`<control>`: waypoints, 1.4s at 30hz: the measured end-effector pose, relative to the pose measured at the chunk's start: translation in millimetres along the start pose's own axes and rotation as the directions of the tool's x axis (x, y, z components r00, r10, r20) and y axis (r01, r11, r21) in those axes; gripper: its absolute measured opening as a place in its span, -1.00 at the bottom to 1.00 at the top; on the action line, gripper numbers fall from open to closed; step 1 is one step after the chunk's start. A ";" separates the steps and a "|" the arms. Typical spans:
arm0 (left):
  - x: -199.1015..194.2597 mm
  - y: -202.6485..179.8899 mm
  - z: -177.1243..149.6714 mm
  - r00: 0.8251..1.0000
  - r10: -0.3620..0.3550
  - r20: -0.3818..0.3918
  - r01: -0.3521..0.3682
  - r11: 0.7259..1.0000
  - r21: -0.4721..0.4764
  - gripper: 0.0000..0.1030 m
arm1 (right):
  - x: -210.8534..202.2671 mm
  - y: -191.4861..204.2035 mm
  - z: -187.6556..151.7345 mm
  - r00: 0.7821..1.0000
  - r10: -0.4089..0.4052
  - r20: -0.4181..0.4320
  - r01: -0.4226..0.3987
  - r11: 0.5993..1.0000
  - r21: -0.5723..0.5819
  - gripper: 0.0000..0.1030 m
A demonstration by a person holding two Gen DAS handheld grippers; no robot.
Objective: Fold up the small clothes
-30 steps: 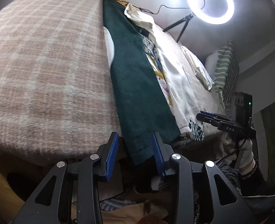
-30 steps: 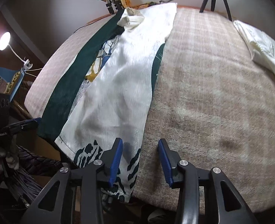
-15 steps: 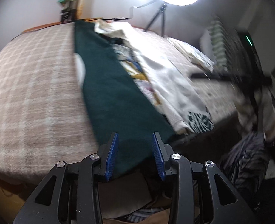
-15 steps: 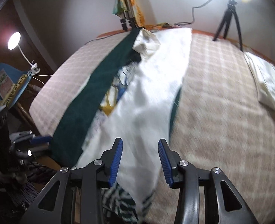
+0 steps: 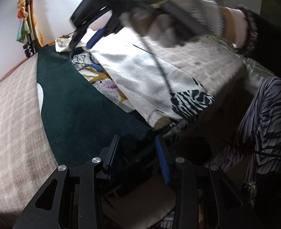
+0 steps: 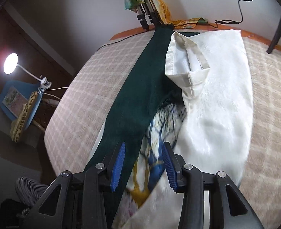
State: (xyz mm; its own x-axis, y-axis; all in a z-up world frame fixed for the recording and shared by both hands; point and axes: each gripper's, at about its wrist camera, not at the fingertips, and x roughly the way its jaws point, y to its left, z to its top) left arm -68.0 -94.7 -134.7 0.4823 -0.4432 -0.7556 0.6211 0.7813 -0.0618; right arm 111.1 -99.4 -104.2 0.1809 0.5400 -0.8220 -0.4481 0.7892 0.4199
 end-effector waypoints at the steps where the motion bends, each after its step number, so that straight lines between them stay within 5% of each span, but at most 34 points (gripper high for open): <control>1: 1.3 1.3 1.5 1.000 -0.002 0.005 0.002 1.000 -0.006 -0.32 | 9.5 -1.0 7.0 1.000 -0.001 -0.007 0.001 1.000 0.007 -0.17; 4: 5.0 2.4 3.9 1.000 -0.009 0.023 0.009 1.000 0.006 -0.33 | 31.3 -5.3 19.8 0.999 -0.030 -0.025 0.031 0.999 0.022 -0.17; 7: 6.2 8.8 5.3 0.999 -0.027 0.039 0.027 1.000 -0.002 -0.81 | 46.1 -8.5 29.0 0.997 -0.068 -0.037 0.069 0.997 0.032 -0.17; 11: 2.8 13.2 4.0 0.997 -0.064 0.052 0.066 0.997 -0.035 -0.91 | 51.7 -10.4 38.3 0.996 -0.086 -0.019 0.087 0.995 0.049 -0.21; 14: 0.4 11.5 4.3 0.995 -0.076 0.058 0.078 0.996 -0.033 -0.94 | 53.8 -12.0 42.0 0.993 -0.114 -0.004 0.114 0.990 0.080 -0.41; 18: -4.6 7.7 6.2 0.993 -0.085 0.078 0.086 0.996 -0.016 -0.95 | 57.7 -11.6 46.5 0.989 -0.150 0.005 0.149 0.986 0.078 -0.92; 21: -9.9 7.7 7.0 0.989 -0.113 0.090 0.116 0.993 -0.026 -0.96 | 53.2 -8.3 45.2 0.987 -0.159 0.016 0.158 0.986 0.060 -1.00; 32: -4.7 -5.8 1.0 0.987 -0.153 0.040 0.153 0.988 0.011 -0.96 | 50.8 -15.3 41.6 0.978 -0.209 -0.007 0.209 0.978 0.023 -0.99; 37: -25.1 -12.1 -6.6 0.987 -0.157 0.022 0.156 0.987 0.021 -0.77 | 17.1 -14.9 29.6 0.989 -0.149 0.022 0.148 0.989 0.024 -0.31; 39: -38.0 -9.6 -10.0 0.989 -0.147 0.035 0.147 0.989 0.003 -0.39 | -12.5 -14.6 14.6 0.984 -0.166 0.063 0.166 0.986 0.012 -0.30; 42: -56.9 5.0 -15.3 0.990 -0.126 0.061 0.130 0.990 -0.062 -0.34 | -54.7 -20.1 -20.3 0.981 -0.169 0.099 0.166 0.985 0.037 -0.27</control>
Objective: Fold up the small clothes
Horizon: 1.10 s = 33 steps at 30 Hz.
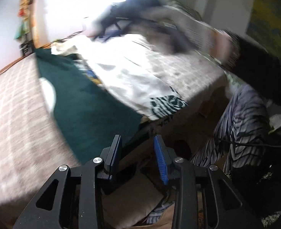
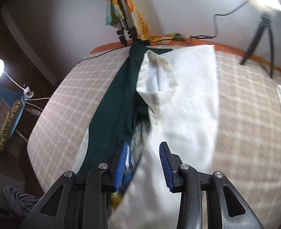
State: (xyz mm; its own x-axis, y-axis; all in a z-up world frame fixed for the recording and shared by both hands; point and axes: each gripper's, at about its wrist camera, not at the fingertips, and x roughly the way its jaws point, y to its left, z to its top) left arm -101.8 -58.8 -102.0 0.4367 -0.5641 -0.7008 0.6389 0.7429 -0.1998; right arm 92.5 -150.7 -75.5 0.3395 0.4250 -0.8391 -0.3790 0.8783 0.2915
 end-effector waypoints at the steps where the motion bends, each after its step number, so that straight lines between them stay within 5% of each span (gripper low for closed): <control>1: -5.7 8.0 -0.5 1.000 0.003 0.008 -0.003 0.999 -0.039 -0.32 | -9.1 -3.3 -9.0 1.000 -0.006 0.001 0.006 1.000 0.009 -0.27; 6: -16.1 62.1 -7.5 1.000 -0.003 0.018 0.008 0.954 -0.299 -0.23 | -47.9 -23.4 -81.2 0.999 -0.022 -0.030 0.024 0.997 0.071 -0.23; 10: 0.9 85.0 -17.8 0.993 -0.115 0.008 0.104 0.871 -0.481 -0.23 | -54.9 -31.4 -130.7 0.996 0.005 -0.093 0.006 0.994 0.111 -0.23; 16: 24.5 88.2 -22.6 0.979 -0.204 -0.014 0.162 0.815 -0.557 -0.30 | -54.6 -30.4 -179.7 0.986 0.049 -0.162 -0.026 0.989 0.145 -0.25; 18: 28.2 89.0 -22.3 0.977 -0.211 -0.004 0.173 0.809 -0.562 -0.86 | -50.7 -27.0 -185.1 0.984 0.042 -0.172 -0.021 0.992 0.125 -0.45; 19: 30.4 87.3 -20.9 0.977 -0.213 -0.002 0.176 0.812 -0.556 -0.96 | -48.7 -24.2 -186.2 0.984 0.035 -0.174 -0.016 0.994 0.110 -0.67; 21: 30.3 83.3 -18.6 0.980 -0.196 0.009 0.170 0.826 -0.538 -0.96 | -47.8 -21.7 -187.0 0.985 0.014 -0.170 0.001 0.996 0.087 -1.00; 27: 21.5 80.8 -19.2 0.987 -0.160 0.012 0.145 0.858 -0.493 -0.96 | -65.2 -34.1 -184.4 0.992 -0.009 -0.122 0.023 0.993 0.114 -1.00; 30: 21.1 83.5 -24.1 0.985 -0.172 0.008 0.152 0.851 -0.502 -0.96 | -61.7 -38.0 -186.8 0.991 0.008 -0.136 0.010 0.991 0.134 -0.83; 32: 20.0 83.0 -24.8 0.983 -0.184 0.010 0.164 0.850 -0.501 -0.96 | -61.4 -44.3 -187.3 0.988 0.074 -0.138 -0.048 0.982 0.182 -0.21; 33: 19.8 82.0 -23.8 0.981 -0.191 0.012 0.172 0.852 -0.495 -0.96 | -62.6 -46.0 -188.1 0.987 0.103 -0.122 -0.077 0.976 0.204 -0.09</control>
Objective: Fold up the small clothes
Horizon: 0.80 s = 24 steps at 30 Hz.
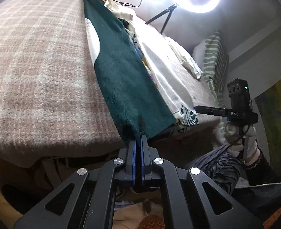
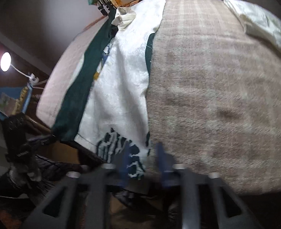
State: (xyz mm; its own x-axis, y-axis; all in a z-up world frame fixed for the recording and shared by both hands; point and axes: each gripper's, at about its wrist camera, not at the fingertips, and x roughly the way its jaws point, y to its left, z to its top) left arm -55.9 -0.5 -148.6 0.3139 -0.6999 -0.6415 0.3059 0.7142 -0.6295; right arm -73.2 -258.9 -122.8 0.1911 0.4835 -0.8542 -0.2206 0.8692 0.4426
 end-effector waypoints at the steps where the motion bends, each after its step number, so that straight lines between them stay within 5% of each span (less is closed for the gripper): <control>1: -0.3 -2.2 -0.3 1.000 -0.001 -0.003 0.001 1.000 0.012 -0.96 | 0.5 0.8 -0.8 1.000 0.005 0.003 -0.005 1.000 0.002 -0.17; 2: 0.4 -4.7 0.8 1.000 0.007 -0.008 -0.007 1.000 0.021 -0.96 | 3.4 2.6 -1.7 1.000 -0.005 -0.006 0.005 1.000 -0.006 -0.30; 3: 1.7 -5.6 2.1 1.000 0.015 -0.013 -0.015 1.000 0.018 -0.85 | 7.1 5.7 -2.6 1.000 -0.002 -0.018 0.001 1.000 -0.019 -0.79; 4: 3.2 -5.2 3.8 0.999 0.023 -0.022 -0.023 1.000 0.006 -0.78 | 11.3 7.8 -3.6 0.999 0.001 -0.040 -0.001 1.000 -0.023 -0.96; 6: 5.9 -1.9 5.7 0.999 0.034 -0.040 -0.036 0.999 -0.032 -0.54 | 11.4 10.3 -5.4 0.997 0.062 -0.053 -0.063 0.998 -0.019 -0.98; 9: 7.3 3.9 7.0 0.999 0.012 -0.039 -0.015 0.998 -0.064 -0.54 | 1.7 18.9 -2.6 1.000 -0.005 -0.030 0.001 0.994 -0.108 -0.81; 10: 7.3 4.5 7.0 0.999 0.004 -0.034 -0.006 0.998 -0.066 -0.54 | -1.2 18.7 0.0 0.999 -0.016 -0.027 0.013 0.993 -0.117 -0.41; 12: 7.7 3.8 7.5 1.000 -0.004 -0.025 0.003 0.998 -0.059 -0.62 | -10.5 12.0 13.6 1.000 0.002 0.022 -0.001 0.998 -0.070 -0.16; 17: 13.2 2.6 10.5 1.000 -0.010 -0.009 0.009 0.998 -0.057 -0.91 | 2.4 1.4 61.4 0.997 -0.029 0.072 0.029 1.000 -0.011 -0.16; 24: 12.4 0.7 9.7 1.000 0.001 0.002 -0.001 1.000 -0.032 -0.93 | 43.2 -28.9 125.7 0.993 0.040 0.108 -0.053 0.992 0.118 -0.27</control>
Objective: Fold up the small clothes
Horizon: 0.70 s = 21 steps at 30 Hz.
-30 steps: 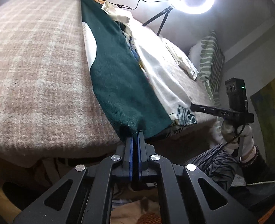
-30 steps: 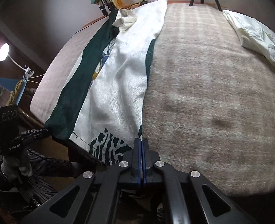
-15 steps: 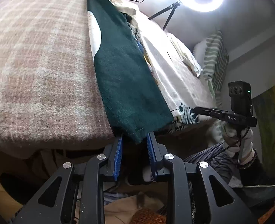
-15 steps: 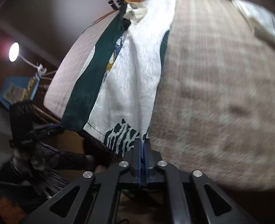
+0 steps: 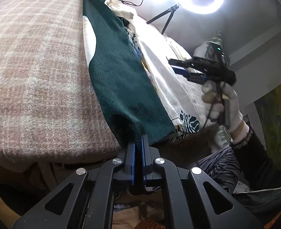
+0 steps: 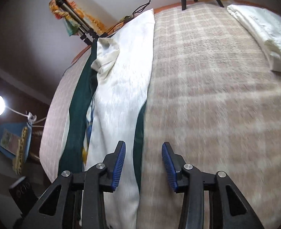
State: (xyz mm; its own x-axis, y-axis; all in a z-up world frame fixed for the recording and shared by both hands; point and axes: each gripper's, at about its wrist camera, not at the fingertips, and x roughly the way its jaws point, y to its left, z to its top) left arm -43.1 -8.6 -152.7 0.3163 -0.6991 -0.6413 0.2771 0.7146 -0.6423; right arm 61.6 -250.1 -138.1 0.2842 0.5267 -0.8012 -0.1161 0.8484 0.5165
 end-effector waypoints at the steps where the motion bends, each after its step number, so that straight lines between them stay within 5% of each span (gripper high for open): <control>1: -0.9 0.8 0.3 1.000 0.000 0.004 0.000 1.000 -0.002 -0.94 | 3.7 -0.3 3.6 1.000 0.016 0.003 -0.016 1.000 0.001 -0.63; 3: -3.3 2.1 0.1 1.000 0.001 0.008 -0.001 1.000 -0.003 -0.95 | 9.7 6.8 7.2 1.000 0.007 -0.024 -0.008 0.999 -0.050 -1.00; 6: -7.6 2.8 -4.2 1.000 0.006 0.004 -0.006 1.000 0.006 -0.95 | 8.8 19.7 11.0 0.992 -0.128 0.012 0.128 0.980 -0.155 -1.00; 8: -9.2 0.8 -6.8 1.000 0.010 -0.001 -0.010 1.000 0.022 -0.95 | 6.9 15.4 11.4 0.990 -0.143 0.019 0.144 0.979 -0.145 -0.98; 12: -15.8 -0.9 -7.1 1.000 0.022 -0.022 -0.021 1.000 0.018 -0.93 | -4.2 6.5 3.5 0.995 -0.101 0.004 0.101 0.990 -0.098 -0.30; 17: -27.3 2.2 -5.0 1.000 0.028 -0.002 -0.028 0.999 -0.020 -0.55 | -25.6 4.1 -34.9 0.998 -0.019 -0.058 0.014 0.997 -0.082 -0.28; 21: -19.2 12.8 0.1 1.000 -0.018 -0.008 0.017 0.995 -0.098 -0.55 | -36.5 2.7 -81.2 0.989 0.011 -0.147 -0.023 0.997 -0.079 -0.28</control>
State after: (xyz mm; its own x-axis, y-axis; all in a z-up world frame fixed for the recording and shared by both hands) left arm -45.5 14.0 -148.6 0.3039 -0.7120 -0.6330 0.1925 0.6966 -0.6912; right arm -26.3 -262.7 -132.0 0.1401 0.5379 -0.8313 -0.1977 0.8378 0.5089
